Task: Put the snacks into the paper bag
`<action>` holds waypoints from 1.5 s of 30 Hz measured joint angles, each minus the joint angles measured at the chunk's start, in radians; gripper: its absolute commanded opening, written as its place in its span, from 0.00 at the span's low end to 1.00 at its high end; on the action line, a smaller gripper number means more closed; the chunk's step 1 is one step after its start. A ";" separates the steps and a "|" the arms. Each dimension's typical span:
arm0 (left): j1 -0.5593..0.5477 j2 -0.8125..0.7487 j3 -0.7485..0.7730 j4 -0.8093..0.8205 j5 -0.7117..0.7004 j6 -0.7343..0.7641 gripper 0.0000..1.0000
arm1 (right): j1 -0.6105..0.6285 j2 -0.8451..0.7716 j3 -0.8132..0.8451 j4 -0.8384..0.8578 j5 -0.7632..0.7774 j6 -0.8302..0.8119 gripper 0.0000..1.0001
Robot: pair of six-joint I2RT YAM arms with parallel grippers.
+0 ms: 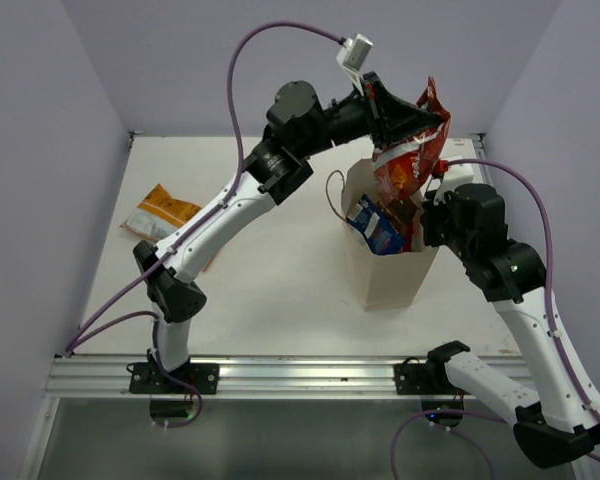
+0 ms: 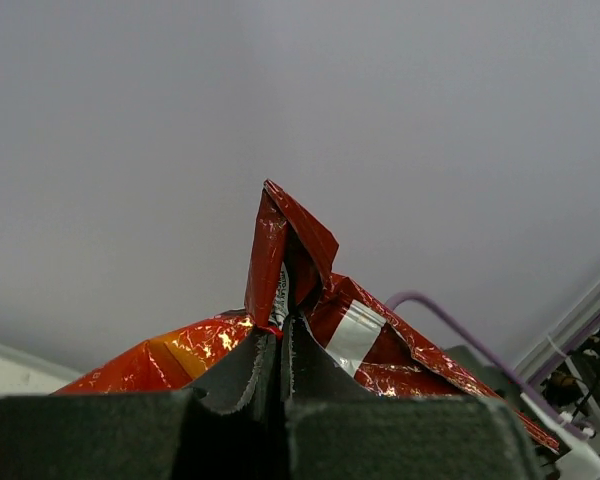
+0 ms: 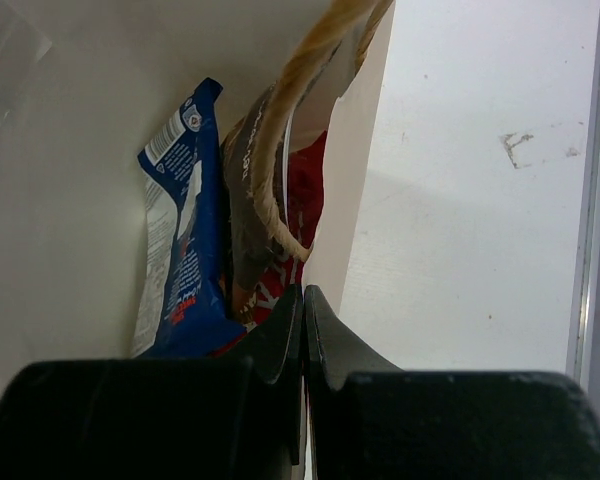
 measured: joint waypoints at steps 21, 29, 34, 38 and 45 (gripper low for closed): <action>-0.074 -0.153 -0.784 0.035 -0.054 0.082 0.59 | 0.005 -0.003 -0.007 0.003 0.001 0.000 0.02; -0.095 -0.158 -0.569 -0.123 -0.148 0.240 0.86 | 0.005 -0.002 -0.007 0.003 0.002 0.000 0.03; -0.097 -0.257 -0.496 -0.121 -0.328 0.389 0.92 | 0.006 -0.002 -0.007 0.014 0.006 0.003 0.03; -0.100 -0.477 -0.626 -0.075 -0.674 0.501 0.97 | 0.007 -0.001 -0.007 0.014 0.005 0.003 0.03; 0.188 -0.803 -0.999 -0.136 -1.164 0.329 1.00 | 0.007 -0.002 -0.007 0.014 0.002 0.003 0.03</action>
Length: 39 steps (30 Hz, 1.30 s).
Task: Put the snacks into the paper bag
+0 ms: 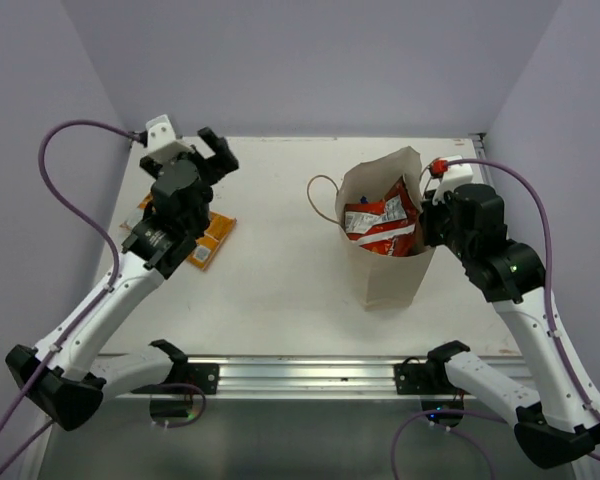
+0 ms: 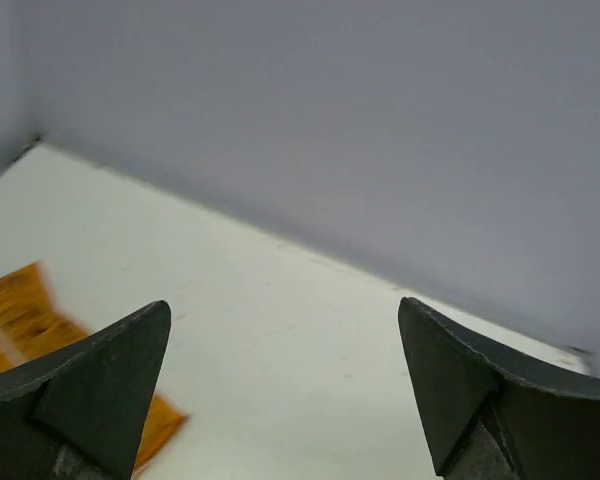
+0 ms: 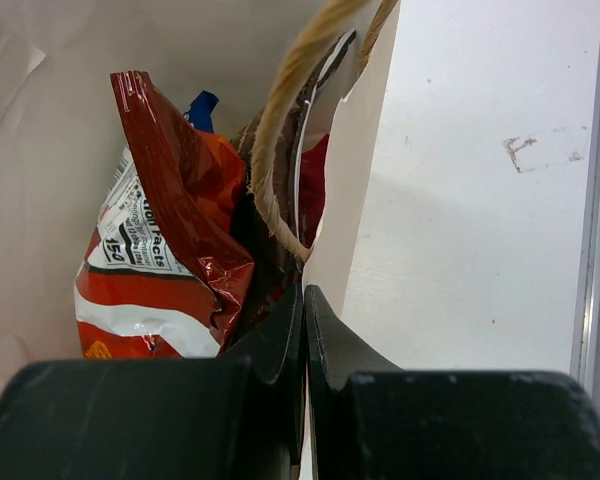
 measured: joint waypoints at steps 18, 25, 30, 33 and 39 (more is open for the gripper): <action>0.583 0.084 -0.657 -0.041 0.132 -0.422 1.00 | 0.016 -0.033 -0.010 0.000 0.000 0.000 0.03; 0.751 0.204 -0.774 0.211 0.323 -0.417 1.00 | 0.024 -0.033 -0.010 0.000 -0.001 -0.001 0.03; 0.797 0.325 -0.777 0.374 0.429 -0.406 1.00 | 0.026 -0.033 -0.010 -0.001 -0.003 -0.002 0.03; 0.814 0.378 -0.777 0.489 0.486 -0.397 1.00 | 0.027 -0.033 -0.010 0.000 -0.005 -0.003 0.03; 0.839 0.478 -0.758 0.607 0.575 -0.394 0.07 | 0.030 -0.033 -0.010 0.000 -0.008 -0.004 0.03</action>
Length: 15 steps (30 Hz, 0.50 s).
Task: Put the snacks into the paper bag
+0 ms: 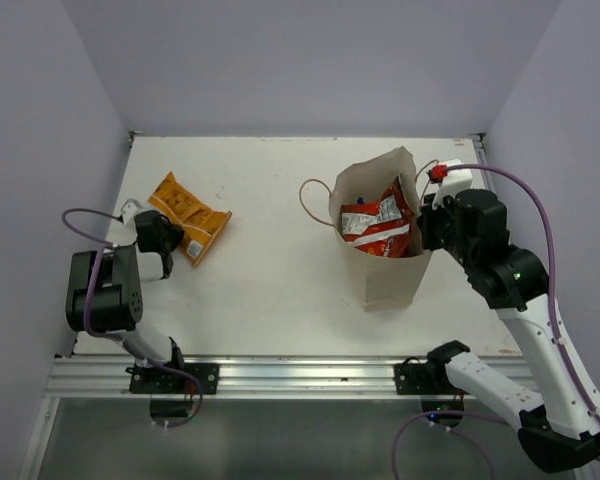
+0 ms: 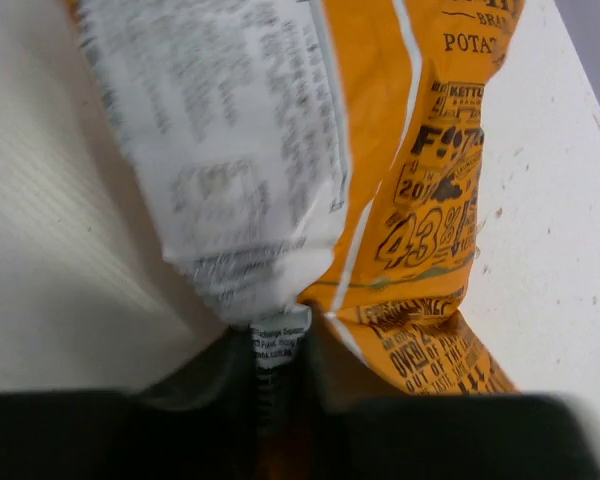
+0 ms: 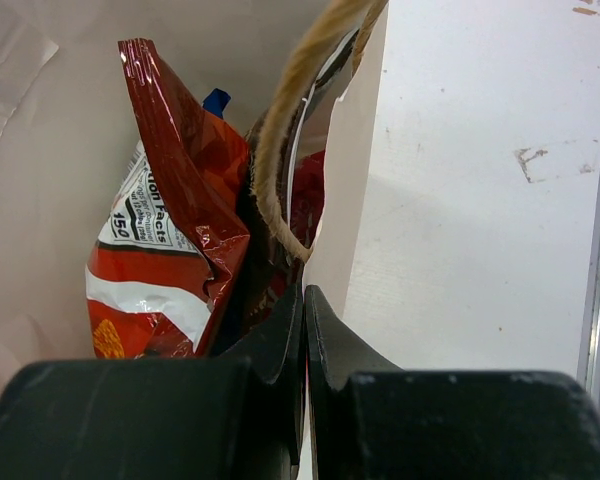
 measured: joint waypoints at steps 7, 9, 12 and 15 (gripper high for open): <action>0.005 0.027 0.027 0.018 0.073 0.003 0.00 | 0.001 0.002 0.000 0.000 0.000 0.000 0.03; 0.005 0.021 0.027 0.016 0.093 0.003 0.00 | 0.001 0.002 0.000 0.000 0.000 0.000 0.03; 0.005 -0.020 0.027 -0.007 0.141 0.005 0.00 | 0.001 0.002 0.000 0.000 0.000 0.000 0.03; 0.003 -0.118 0.030 -0.061 0.190 0.013 0.00 | 0.001 0.003 0.000 0.000 0.000 0.000 0.03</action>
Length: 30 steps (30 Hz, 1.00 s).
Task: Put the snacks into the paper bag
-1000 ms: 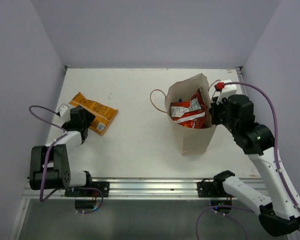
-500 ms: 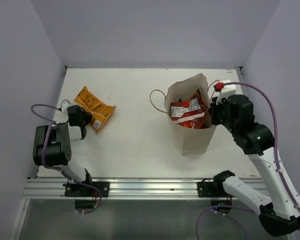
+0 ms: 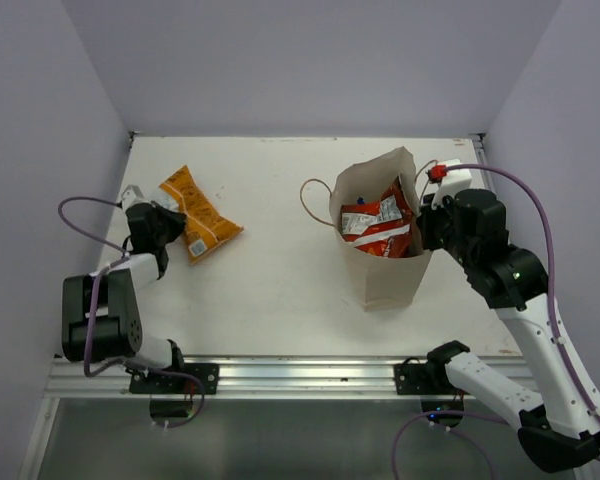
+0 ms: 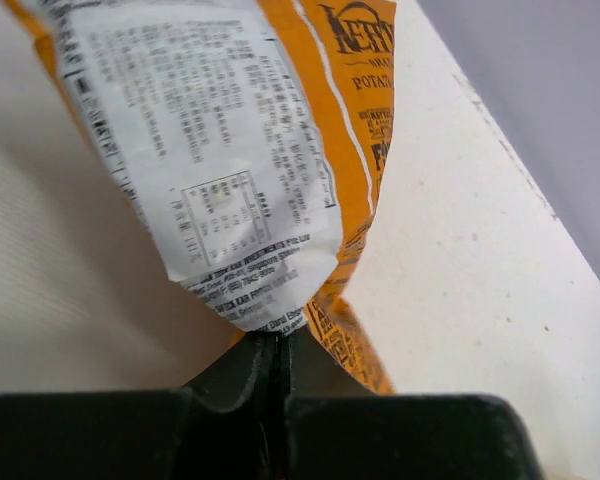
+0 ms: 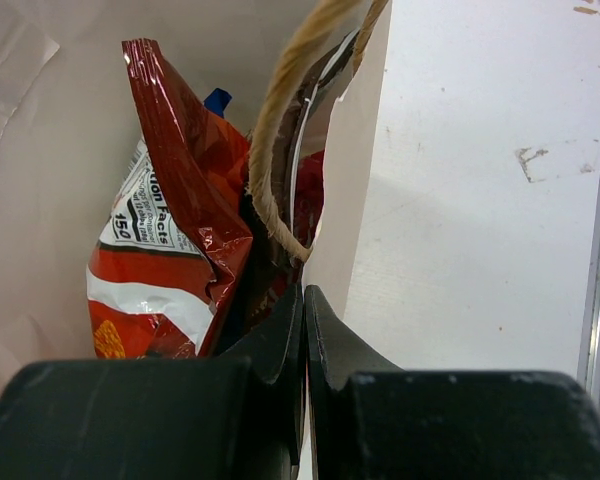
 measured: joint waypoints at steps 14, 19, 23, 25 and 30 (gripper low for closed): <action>-0.101 -0.390 0.397 -0.247 0.280 0.100 0.00 | 0.000 0.012 0.000 0.001 0.000 0.000 0.03; -0.156 -0.416 0.560 -0.282 0.402 0.096 0.00 | 0.000 0.012 0.000 0.001 0.000 0.000 0.03; -0.209 -0.411 0.702 -0.270 0.496 0.045 0.00 | 0.000 0.012 0.000 0.001 0.000 0.000 0.03; -0.225 -0.406 0.754 -0.240 0.537 0.012 0.00 | 0.000 0.012 0.000 0.001 0.000 0.000 0.03; -0.296 -0.396 0.838 -0.174 0.594 -0.061 0.00 | 0.000 0.012 0.000 0.001 0.000 0.000 0.03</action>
